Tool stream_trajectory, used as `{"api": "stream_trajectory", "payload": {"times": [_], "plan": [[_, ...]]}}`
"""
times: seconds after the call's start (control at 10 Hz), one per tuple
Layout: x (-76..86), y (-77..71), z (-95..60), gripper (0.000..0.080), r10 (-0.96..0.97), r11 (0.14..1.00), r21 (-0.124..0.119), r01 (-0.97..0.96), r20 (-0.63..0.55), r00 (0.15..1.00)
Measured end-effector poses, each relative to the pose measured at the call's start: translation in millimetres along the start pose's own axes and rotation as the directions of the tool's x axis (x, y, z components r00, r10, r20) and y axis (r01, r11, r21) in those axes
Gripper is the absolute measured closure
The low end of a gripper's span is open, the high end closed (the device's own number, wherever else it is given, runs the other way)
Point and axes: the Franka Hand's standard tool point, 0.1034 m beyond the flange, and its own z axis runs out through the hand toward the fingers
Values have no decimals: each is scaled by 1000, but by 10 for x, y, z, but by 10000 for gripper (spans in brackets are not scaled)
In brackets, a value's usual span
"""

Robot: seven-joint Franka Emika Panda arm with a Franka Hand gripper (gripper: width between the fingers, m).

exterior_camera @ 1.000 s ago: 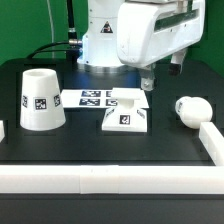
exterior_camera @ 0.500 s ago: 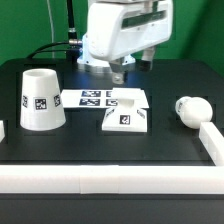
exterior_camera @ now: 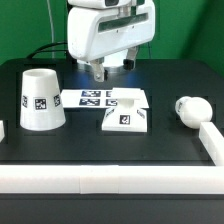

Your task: Assemble lamp

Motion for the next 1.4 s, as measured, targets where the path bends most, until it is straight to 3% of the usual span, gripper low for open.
{"api": "stream_trajectory", "payload": {"times": [0.2, 0.4, 0.5, 1.0, 1.4], "plan": [[-10, -11, 21, 100, 171, 985, 8, -171, -1, 985], [-100, -74, 103, 100, 430, 902, 43, -430, 16, 903], [-77, -105, 102, 100, 529, 848, 41, -529, 19, 849], [-27, -156, 107, 100, 760, 647, 55, -760, 31, 649], [53, -248, 136, 100, 908, 413, 62, -909, 49, 416]]}}
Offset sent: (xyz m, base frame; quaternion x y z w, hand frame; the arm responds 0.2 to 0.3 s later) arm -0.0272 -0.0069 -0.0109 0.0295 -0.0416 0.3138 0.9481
